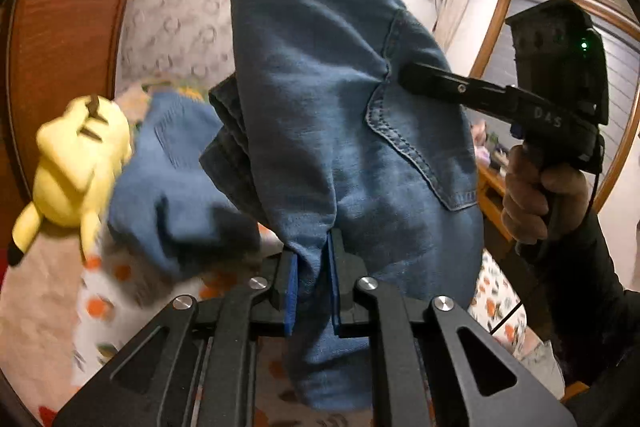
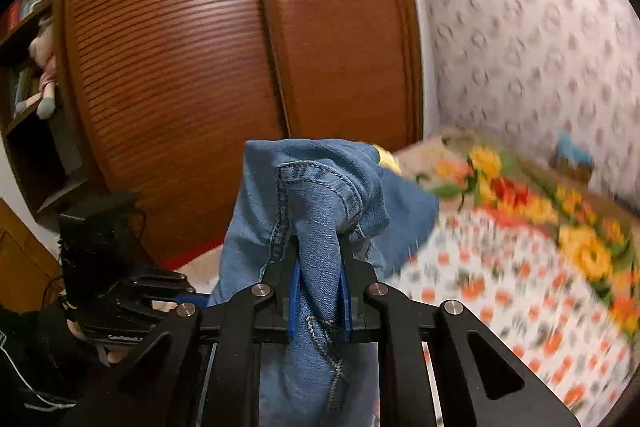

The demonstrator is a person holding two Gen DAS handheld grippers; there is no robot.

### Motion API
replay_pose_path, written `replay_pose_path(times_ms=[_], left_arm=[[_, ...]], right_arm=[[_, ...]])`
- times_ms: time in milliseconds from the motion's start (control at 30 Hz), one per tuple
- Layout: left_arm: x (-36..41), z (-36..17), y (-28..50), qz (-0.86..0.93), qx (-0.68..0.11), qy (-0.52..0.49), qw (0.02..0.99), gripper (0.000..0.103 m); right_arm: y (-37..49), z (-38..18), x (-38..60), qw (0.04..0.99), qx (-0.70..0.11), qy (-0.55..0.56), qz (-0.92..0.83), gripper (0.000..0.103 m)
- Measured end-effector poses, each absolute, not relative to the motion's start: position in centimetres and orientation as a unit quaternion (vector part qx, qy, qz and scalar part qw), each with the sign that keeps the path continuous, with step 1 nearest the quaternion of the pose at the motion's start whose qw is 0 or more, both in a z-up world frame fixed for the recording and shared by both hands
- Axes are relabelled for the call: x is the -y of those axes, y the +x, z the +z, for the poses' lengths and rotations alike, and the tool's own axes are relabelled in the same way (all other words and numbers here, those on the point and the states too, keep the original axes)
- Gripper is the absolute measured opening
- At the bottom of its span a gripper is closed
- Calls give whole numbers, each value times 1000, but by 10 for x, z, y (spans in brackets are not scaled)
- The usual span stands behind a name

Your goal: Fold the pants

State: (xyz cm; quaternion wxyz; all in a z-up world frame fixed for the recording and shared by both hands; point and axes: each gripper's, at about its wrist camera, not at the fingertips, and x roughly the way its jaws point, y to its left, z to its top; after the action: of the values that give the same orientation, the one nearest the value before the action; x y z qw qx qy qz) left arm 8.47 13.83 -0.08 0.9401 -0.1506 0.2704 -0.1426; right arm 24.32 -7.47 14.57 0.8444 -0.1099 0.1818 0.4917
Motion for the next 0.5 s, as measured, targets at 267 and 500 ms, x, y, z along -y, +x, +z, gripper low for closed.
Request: replay_pose_path(times_ms=[267,500], left_arm=[[-190,50,86,-104,-208,-158,960,13],[-253,65,88,-20,-201,-152,967,13]], right_arm=[[235,206,23,833,-121,-131,523,15],[285,210,-50,797,-115,-87,586,15]])
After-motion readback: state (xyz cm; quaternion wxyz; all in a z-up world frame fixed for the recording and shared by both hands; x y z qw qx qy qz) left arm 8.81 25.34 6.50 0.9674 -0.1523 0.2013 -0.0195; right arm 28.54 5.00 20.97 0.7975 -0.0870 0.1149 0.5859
